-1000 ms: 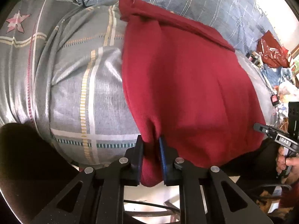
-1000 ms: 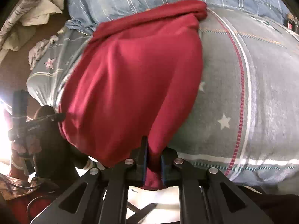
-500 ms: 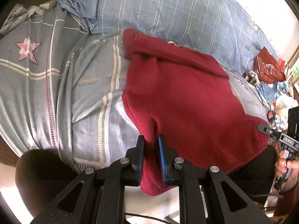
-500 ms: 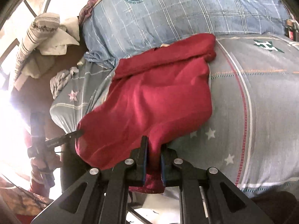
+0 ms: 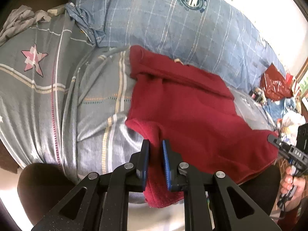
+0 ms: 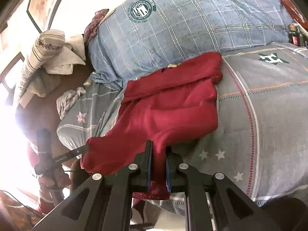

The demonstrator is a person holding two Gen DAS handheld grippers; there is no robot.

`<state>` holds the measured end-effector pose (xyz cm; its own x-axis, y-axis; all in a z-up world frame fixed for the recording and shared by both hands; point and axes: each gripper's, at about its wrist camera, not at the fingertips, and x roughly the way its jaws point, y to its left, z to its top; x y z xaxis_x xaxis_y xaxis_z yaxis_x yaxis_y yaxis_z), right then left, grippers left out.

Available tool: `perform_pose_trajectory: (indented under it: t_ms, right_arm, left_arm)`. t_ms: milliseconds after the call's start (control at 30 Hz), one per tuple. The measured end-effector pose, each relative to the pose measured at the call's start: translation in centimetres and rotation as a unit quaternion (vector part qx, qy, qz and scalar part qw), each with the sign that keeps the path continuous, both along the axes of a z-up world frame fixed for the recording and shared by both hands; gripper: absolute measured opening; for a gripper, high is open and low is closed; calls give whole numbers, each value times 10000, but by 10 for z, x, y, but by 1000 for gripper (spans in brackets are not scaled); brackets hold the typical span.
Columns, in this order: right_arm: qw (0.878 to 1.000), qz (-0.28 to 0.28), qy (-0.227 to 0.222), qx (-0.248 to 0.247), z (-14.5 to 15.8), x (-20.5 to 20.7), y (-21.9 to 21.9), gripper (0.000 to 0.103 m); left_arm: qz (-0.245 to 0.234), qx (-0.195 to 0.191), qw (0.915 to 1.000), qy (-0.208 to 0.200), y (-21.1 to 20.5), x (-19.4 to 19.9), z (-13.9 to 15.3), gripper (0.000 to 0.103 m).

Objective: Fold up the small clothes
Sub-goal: 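Lift the hem with both grippers and fold it toward the collar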

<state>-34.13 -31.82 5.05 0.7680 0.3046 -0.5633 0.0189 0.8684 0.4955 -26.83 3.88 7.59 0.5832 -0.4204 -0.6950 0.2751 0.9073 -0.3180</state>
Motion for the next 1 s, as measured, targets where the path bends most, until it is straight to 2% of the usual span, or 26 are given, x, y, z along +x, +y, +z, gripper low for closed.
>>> perform_pose_trajectory:
  t_ms: [167, 200, 267, 533, 567, 633, 700, 733, 833, 900, 1000]
  right_arm:
    - [9997, -108, -184, 89, 7, 0, -4, 10]
    - [9996, -120, -250, 94, 10, 0, -5, 10]
    - [9994, -142, -315, 80, 13, 0, -5, 10]
    - [9988, -177, -443, 98, 17, 7, -8, 10]
    - [9988, -167, -446, 101, 17, 7, -7, 10]
    - [9989, -156, -439, 94, 17, 8, -7, 10]
    - [9991, -110, -394, 112, 15, 8, -8, 10]
    - [9993, -84, -363, 104, 14, 9, -9, 10]
    - [9997, -53, -248, 54, 8, 11, -5, 10]
    - [9997, -57, -216, 92, 5, 11, -4, 11]
    - [9997, -70, -192, 118, 5, 11, -5, 11]
  left_arm:
    - [93, -150, 9997, -164, 11, 4, 9, 11]
    - [128, -138, 9996, -201, 12, 5, 10, 3]
    - [261, -44, 9991, -319, 14, 7, 13, 3]
    - [205, -201, 9994, -210, 16, 9, 10, 5]
    - [220, -249, 9994, -139, 18, 10, 7, 8]
    - [193, -342, 9992, 53, 23, 13, -2, 21]
    - [198, -444, 9984, 287, 26, 17, -14, 46]
    - [228, -469, 9979, 382, 27, 19, -19, 49]
    - [285, -466, 9960, 711, 25, 21, -36, 50]
    - [143, -475, 9944, 936, 17, 21, -48, 50]
    - [-43, -236, 9941, 1060, -1, 20, -60, 50]
